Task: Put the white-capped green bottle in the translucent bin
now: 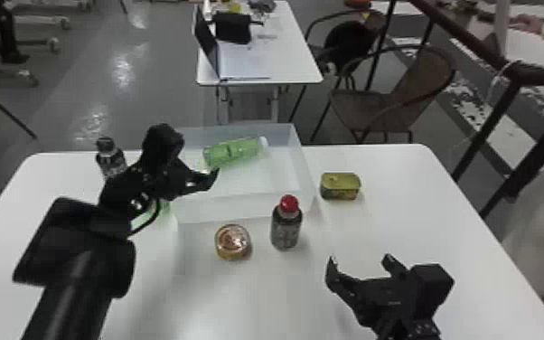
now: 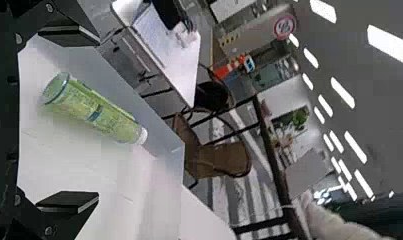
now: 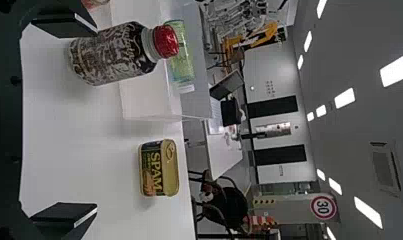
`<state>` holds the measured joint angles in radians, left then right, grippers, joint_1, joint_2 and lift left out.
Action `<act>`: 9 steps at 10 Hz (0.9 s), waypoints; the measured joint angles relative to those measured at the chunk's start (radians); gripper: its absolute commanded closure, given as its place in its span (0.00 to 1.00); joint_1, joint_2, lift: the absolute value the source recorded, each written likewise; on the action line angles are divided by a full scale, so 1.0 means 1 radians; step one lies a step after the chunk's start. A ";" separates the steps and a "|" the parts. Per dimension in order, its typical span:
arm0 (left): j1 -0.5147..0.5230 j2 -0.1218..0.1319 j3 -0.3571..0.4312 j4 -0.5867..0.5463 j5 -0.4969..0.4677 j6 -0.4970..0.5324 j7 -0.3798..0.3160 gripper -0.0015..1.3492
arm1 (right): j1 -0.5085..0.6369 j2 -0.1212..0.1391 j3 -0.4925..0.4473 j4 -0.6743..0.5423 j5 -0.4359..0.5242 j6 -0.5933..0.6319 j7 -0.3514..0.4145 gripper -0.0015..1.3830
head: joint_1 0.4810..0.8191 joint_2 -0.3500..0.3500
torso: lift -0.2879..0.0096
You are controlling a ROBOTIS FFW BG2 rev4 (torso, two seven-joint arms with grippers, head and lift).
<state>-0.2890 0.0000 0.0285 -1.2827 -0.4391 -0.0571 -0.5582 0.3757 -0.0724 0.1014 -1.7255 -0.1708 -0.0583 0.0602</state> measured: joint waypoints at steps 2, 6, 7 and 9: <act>0.251 0.000 0.039 -0.196 0.266 -0.028 0.171 0.15 | 0.031 -0.025 0.000 -0.037 -0.014 0.000 -0.040 0.05 | 0.63 0.49 | 0.73; 0.587 0.000 0.109 -0.343 0.505 -0.204 0.317 0.15 | 0.079 -0.088 0.000 -0.099 -0.040 0.000 -0.114 0.05 | 0.63 0.58 | 0.73; 0.647 0.000 0.127 -0.348 0.529 -0.238 0.332 0.15 | 0.089 -0.095 0.000 -0.109 -0.044 0.000 -0.124 0.05 | 0.63 0.60 | 0.73; 0.720 0.000 0.158 -0.348 0.553 -0.275 0.333 0.15 | 0.105 -0.094 0.000 -0.120 -0.046 0.000 -0.127 0.05 | 0.63 0.65 | 0.73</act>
<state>0.4313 0.0000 0.1862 -1.6308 0.1143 -0.3321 -0.2254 0.4807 -0.1661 0.1012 -1.8454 -0.2169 -0.0583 -0.0671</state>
